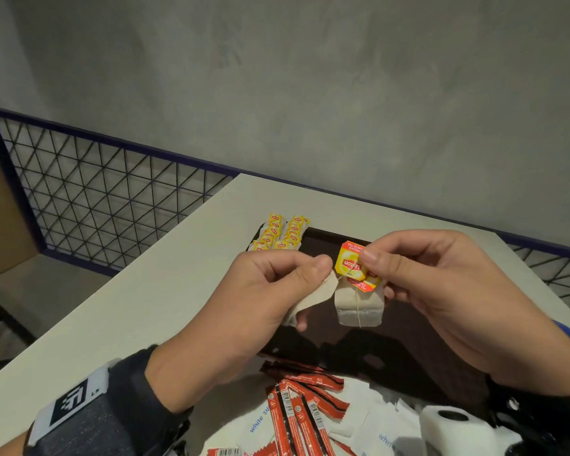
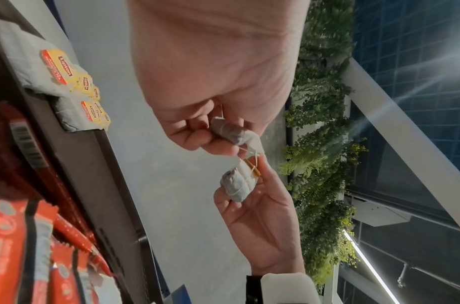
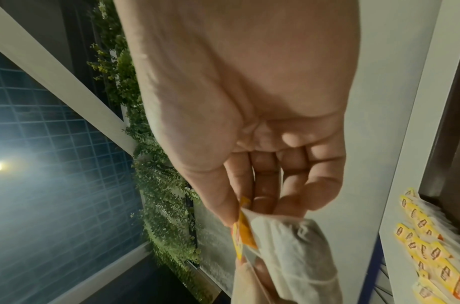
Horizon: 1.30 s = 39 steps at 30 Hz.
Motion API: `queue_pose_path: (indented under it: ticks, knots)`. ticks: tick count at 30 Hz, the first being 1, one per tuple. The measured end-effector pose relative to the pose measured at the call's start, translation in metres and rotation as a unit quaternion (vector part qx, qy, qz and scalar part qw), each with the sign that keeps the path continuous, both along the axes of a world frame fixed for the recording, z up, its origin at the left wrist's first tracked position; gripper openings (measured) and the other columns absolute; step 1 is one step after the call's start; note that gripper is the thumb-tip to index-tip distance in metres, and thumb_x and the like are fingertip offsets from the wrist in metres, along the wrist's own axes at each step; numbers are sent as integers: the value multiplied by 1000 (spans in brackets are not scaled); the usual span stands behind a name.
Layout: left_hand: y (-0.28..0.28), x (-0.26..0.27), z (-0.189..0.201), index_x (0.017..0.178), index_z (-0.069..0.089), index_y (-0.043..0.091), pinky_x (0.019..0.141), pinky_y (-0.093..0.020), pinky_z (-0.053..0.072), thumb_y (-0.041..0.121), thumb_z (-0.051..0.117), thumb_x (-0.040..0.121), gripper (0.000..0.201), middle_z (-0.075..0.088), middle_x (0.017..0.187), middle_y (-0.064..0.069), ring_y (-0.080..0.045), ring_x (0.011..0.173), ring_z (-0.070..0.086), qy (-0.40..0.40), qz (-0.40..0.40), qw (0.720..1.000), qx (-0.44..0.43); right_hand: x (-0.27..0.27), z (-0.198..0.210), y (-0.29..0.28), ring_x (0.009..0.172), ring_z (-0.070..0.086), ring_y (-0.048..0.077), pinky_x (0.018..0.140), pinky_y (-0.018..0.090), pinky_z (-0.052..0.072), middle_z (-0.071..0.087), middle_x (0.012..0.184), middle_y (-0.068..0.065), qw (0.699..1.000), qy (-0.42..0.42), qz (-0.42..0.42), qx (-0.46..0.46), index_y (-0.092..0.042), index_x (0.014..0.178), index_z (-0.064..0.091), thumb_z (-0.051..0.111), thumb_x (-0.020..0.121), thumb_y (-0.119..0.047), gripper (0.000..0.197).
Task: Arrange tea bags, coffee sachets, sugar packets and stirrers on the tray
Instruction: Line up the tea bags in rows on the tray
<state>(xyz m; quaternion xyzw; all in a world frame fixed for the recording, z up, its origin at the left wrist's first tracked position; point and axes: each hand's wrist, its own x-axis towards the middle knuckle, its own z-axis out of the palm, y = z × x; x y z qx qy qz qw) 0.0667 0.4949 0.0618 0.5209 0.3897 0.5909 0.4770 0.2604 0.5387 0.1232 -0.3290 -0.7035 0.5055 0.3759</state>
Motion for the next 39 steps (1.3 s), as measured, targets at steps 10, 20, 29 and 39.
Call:
queue_pose_path:
  ticks: [10, 20, 29, 39]
  knots:
    - [-1, 1, 0, 81, 77, 22, 68, -41, 43, 41, 64, 95, 27, 65, 75, -11, -21, 72, 55, 48, 15, 998, 37, 3, 3, -7, 71, 66, 20, 69, 27, 53, 75, 77, 14, 992, -84, 81, 46, -8, 79, 79, 75, 78, -21, 14]
    - [-4, 0, 3, 90, 76, 15, 57, -8, 38, 27, 53, 100, 28, 60, 61, 19, 5, 56, 52, 129, -11, 990, 55, -3, 5, -11, 76, 71, 36, 74, 60, 55, 76, 76, 8, 977, -169, 29, 129, -16, 79, 80, 79, 77, -38, 23]
    - [-7, 3, 1, 118, 64, 17, 50, -18, 37, 24, 60, 101, 19, 56, 67, 11, -1, 54, 48, 38, -76, 996, 16, -5, 0, -10, 67, 66, 34, 62, 56, 54, 72, 70, 8, 962, -197, -13, 189, -22, 79, 78, 78, 82, -33, 11]
    - [-4, 0, 3, 115, 63, 13, 48, -13, 39, 12, 67, 91, 25, 64, 75, 7, -2, 51, 55, -29, -14, 997, 66, -15, -15, -5, 58, 59, 30, 58, 41, 49, 70, 65, 12, 982, -114, -61, 136, -14, 71, 77, 70, 83, -51, 40]
